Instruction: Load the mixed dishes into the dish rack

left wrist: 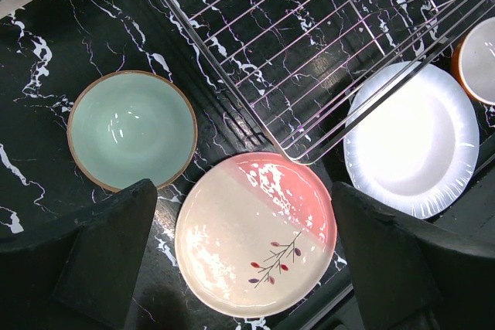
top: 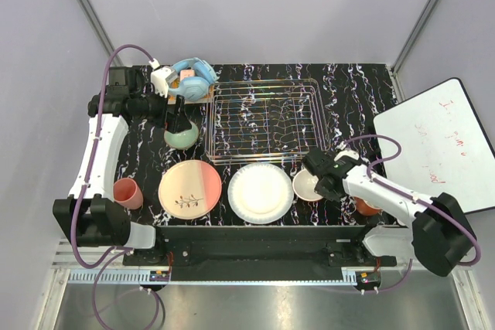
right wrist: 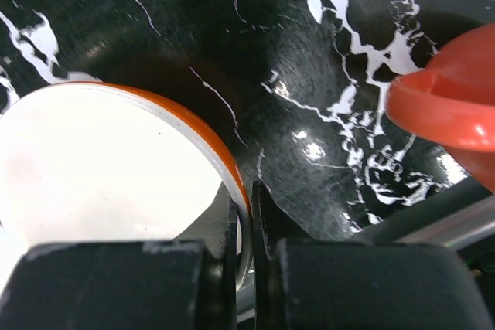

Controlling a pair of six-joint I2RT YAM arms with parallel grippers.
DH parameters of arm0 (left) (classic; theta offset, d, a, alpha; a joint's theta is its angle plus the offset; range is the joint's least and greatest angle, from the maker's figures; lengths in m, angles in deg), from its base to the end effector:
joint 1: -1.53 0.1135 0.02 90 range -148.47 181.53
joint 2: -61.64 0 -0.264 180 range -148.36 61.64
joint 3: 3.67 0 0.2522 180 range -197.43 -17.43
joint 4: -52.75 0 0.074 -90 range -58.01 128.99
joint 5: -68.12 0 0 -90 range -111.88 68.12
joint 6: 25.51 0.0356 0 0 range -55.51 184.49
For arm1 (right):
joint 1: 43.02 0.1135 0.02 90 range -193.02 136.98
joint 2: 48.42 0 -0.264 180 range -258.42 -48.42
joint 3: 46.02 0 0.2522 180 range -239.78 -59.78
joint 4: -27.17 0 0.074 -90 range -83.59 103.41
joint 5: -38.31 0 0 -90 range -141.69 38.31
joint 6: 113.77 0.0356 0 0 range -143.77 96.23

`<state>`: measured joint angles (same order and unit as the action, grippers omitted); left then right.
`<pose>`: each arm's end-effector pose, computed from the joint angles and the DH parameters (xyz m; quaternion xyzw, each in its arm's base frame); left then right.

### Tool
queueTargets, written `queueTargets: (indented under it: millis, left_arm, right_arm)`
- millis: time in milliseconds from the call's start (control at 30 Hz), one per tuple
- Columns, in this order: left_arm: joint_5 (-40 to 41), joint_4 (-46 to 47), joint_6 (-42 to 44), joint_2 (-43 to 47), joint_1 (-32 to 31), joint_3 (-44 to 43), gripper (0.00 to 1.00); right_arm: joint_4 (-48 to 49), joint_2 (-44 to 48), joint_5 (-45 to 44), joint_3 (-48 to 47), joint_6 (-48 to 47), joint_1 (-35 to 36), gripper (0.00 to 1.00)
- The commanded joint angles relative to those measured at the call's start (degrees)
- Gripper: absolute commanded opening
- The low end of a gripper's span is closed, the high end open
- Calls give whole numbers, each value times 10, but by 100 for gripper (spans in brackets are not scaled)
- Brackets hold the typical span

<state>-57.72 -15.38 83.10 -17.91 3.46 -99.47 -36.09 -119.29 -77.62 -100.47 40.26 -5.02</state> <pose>0.2783 -0.0115 0.3628 0.2299 0.8752 -0.2308 0.3576 0.1628 0.1074 0.1873 0.2382 0.9411 -0.0724 0.2288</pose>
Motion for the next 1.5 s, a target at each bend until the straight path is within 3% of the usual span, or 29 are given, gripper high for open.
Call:
queueTargets:
  millis: [0, 167, 300, 467, 567, 667, 733, 767, 800, 900, 1267, 1467]
  left_arm:
    - [-9, 15, 3, 10, 2, -16, 99]
    - [-12, 19, 1, 2, 2, -16, 99]
    - [-13, 21, -5, -6, 1, -19, 99]
    - [-20, 23, -10, -22, 1, -23, 99]
    - [-24, 27, -18, -32, 1, -27, 99]
    - [-28, 28, -21, -38, 2, -26, 99]
    - [-32, 28, -22, -37, 1, -25, 99]
    - [-32, 28, -23, -38, 1, -25, 99]
    - [-32, 28, -23, -36, 2, -25, 99]
    - [-26, 28, -20, -26, 2, -23, 99]
    - [-14, 28, -16, 1, 1, 11, 99]
    - [-6, 28, -11, 19, 2, 21, 99]
  right_arm:
    - [-53, 22, -36, -25, -1, 37, 0]
    - [-127, 34, -145, -130, 5, 123, 0]
    - [-200, -11, -241, -242, 4, 187, 0]
    - [-259, -55, -417, -394, -71, 191, 0]
    - [-208, -80, -504, -438, -169, 168, 0]
    - [-157, -118, -521, -477, -230, 87, 0]
    - [-62, -135, -530, -475, -281, 57, 0]
    - [-2, -137, -528, -462, -378, 35, 0]
    - [149, -134, -520, -445, -443, 27, 0]
    - [402, -142, -485, -378, -660, -5, 0]
    - [465, -365, -431, -520, -776, -55, 0]
    - [463, -437, -431, -566, -796, -57, 0]
